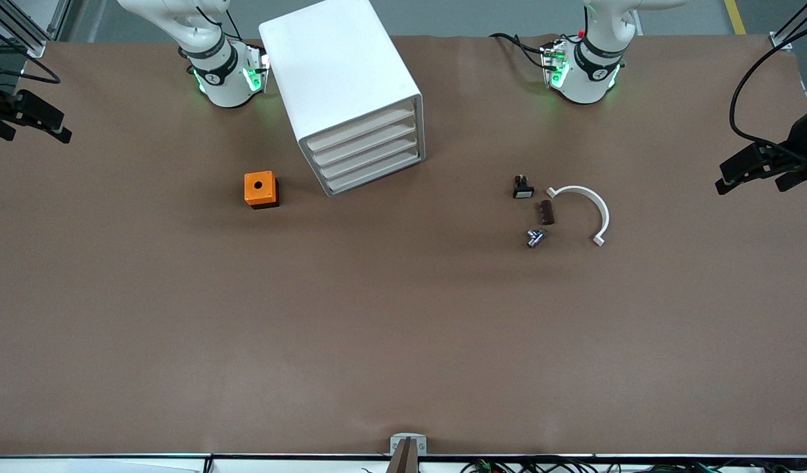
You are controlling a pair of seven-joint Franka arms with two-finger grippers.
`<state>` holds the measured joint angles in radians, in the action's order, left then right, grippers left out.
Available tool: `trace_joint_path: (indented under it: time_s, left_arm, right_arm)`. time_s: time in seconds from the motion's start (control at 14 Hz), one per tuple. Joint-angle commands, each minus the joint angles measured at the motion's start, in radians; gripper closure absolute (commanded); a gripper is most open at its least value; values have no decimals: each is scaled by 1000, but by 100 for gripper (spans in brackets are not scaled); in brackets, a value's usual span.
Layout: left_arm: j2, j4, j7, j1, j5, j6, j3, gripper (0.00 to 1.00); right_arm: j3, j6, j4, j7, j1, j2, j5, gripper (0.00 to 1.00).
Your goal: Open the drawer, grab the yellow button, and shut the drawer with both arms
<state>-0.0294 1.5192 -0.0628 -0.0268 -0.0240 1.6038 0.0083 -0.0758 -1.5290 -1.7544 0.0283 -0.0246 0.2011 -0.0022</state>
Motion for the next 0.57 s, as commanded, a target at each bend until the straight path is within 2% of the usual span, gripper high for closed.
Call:
trace_joint_path:
  time_s: [0.0,0.5]
  left_arm:
    - [-6,-17,-12,-1,15,-13,-4,0]
    - [-6,-14,6,5,13,-15,-4,0]
  right_arm:
    - [-1,-10,-19,-5,8,18,-21,0]
    - [-1,-2,-14,-5,11,20,-21,0]
